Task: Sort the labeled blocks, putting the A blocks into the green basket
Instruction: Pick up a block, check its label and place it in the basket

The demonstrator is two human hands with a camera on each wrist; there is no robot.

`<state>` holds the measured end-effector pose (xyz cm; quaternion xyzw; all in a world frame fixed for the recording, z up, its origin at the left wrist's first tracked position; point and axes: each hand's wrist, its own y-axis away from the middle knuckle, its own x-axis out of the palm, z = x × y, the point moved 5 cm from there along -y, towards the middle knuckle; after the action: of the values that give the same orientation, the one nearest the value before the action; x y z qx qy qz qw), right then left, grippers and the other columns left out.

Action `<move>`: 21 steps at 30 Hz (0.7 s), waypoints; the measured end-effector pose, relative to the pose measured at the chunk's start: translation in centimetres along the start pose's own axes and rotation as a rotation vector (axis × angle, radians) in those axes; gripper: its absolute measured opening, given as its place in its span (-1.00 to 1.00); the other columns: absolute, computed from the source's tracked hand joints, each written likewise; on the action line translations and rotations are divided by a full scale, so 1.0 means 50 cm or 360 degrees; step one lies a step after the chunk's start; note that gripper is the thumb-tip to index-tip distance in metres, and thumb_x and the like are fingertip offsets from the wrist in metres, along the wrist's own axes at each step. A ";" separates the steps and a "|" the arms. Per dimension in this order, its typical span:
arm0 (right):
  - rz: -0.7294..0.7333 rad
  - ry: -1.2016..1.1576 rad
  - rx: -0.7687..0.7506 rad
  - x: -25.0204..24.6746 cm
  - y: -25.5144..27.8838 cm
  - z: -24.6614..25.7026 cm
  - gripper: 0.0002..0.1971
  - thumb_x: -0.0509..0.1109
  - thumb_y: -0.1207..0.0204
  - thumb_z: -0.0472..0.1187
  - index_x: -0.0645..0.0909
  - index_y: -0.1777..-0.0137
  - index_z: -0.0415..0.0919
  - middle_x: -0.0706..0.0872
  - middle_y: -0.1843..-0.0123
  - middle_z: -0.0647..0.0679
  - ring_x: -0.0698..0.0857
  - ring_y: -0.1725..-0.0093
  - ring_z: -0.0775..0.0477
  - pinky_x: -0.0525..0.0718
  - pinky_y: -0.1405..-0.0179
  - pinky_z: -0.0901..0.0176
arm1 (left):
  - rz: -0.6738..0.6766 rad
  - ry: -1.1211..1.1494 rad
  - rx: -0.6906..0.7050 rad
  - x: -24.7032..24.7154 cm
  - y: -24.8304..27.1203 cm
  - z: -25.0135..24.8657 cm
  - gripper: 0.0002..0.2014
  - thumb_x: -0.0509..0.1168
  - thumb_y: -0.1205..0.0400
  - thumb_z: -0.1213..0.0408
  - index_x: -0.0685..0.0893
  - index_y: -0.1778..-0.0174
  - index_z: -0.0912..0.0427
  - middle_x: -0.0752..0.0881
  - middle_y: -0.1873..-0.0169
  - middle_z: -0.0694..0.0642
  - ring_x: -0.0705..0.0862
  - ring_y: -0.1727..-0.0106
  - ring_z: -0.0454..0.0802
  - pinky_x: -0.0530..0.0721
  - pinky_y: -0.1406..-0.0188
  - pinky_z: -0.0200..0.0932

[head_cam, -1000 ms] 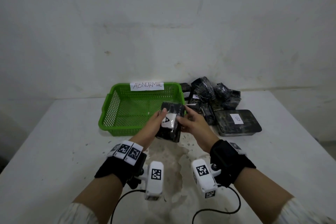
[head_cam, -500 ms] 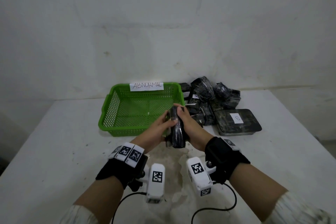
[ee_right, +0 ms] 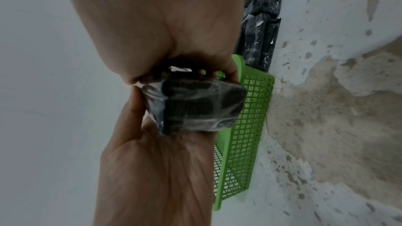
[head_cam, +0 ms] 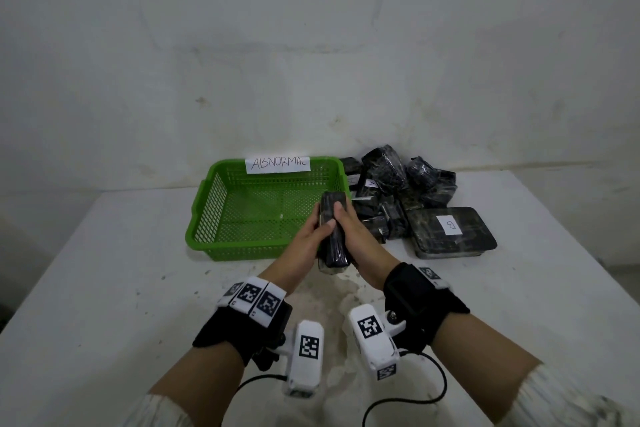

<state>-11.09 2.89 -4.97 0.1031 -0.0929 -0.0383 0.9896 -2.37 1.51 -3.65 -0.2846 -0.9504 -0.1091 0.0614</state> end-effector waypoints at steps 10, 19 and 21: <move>-0.0013 -0.0090 0.0033 -0.010 0.003 -0.006 -0.42 0.10 -0.73 0.04 0.03 -0.71 0.03 0.42 -0.60 -0.06 0.50 -0.51 -0.08 0.46 -0.51 -0.06 | 0.0016 0.0006 0.0014 -0.011 0.000 -0.002 -0.67 0.07 -0.73 0.30 0.37 -0.33 -0.20 0.64 -0.12 -0.15 0.63 -0.11 -0.26 0.59 -0.07 -0.27; 0.0023 -0.0120 -0.0016 -0.009 0.012 0.008 -0.51 0.04 -0.77 -0.12 0.15 -0.69 0.00 0.47 -0.57 -0.07 0.52 -0.48 -0.05 0.51 -0.47 -0.04 | 0.0131 0.0044 -0.0001 -0.012 0.006 -0.009 -0.54 0.07 -0.70 0.47 0.30 -0.42 -0.12 0.63 -0.14 -0.11 0.64 -0.12 -0.20 0.61 -0.14 -0.23; 0.0074 -0.0157 0.0011 -0.010 0.012 0.007 -0.51 0.10 -0.75 -0.16 0.21 -0.66 -0.01 0.53 -0.51 -0.09 0.58 -0.42 -0.05 0.60 -0.32 0.07 | 0.0128 0.0043 0.0001 -0.015 0.007 -0.010 -0.54 0.07 -0.70 0.46 0.31 -0.43 -0.12 0.63 -0.15 -0.12 0.63 -0.14 -0.21 0.59 -0.19 -0.20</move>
<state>-11.63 3.47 -4.60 0.1024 -0.1442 -0.0202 0.9840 -1.53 1.25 -3.24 -0.3211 -0.9373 -0.1101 0.0788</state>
